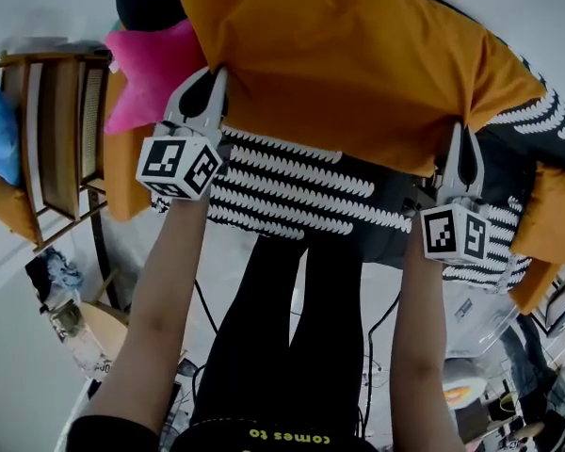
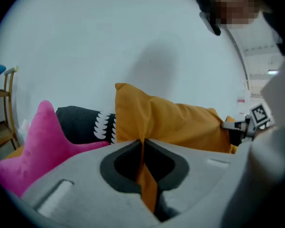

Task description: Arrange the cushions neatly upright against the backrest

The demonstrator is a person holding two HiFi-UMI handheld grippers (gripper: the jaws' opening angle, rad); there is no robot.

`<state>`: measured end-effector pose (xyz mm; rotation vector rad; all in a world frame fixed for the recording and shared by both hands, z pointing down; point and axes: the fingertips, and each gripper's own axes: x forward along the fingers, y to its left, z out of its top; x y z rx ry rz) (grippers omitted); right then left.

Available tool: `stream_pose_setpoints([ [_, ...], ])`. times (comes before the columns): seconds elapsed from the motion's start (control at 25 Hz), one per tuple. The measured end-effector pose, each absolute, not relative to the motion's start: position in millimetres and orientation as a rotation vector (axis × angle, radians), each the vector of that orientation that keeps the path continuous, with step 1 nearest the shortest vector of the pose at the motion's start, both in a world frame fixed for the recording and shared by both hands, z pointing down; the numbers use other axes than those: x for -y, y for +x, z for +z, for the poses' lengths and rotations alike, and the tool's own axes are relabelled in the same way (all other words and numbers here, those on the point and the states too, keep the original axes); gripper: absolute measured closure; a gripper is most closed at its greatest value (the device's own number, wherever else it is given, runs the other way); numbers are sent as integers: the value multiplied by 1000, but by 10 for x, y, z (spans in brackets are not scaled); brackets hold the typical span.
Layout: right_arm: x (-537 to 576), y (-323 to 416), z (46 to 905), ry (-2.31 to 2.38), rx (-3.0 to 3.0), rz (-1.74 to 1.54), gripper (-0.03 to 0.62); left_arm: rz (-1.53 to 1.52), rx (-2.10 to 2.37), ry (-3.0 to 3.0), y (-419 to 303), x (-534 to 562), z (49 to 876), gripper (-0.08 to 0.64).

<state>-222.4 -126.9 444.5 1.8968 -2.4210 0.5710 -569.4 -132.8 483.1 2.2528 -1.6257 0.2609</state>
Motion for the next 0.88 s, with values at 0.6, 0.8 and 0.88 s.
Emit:
stream_pose_setpoints([
  [0.6, 1420, -2275, 5258, 1786, 2217, 591, 490, 427, 1562, 2130, -5874, 1472, 5736, 401],
  [0.8, 1265, -2178, 5185, 1824, 2186, 618, 361, 319, 1542, 2165, -5758, 1374, 5489, 310],
  [0.88, 1181, -2169, 5120, 1834, 2187, 611, 347, 316, 1564, 2178, -5747, 1311, 5382, 302],
])
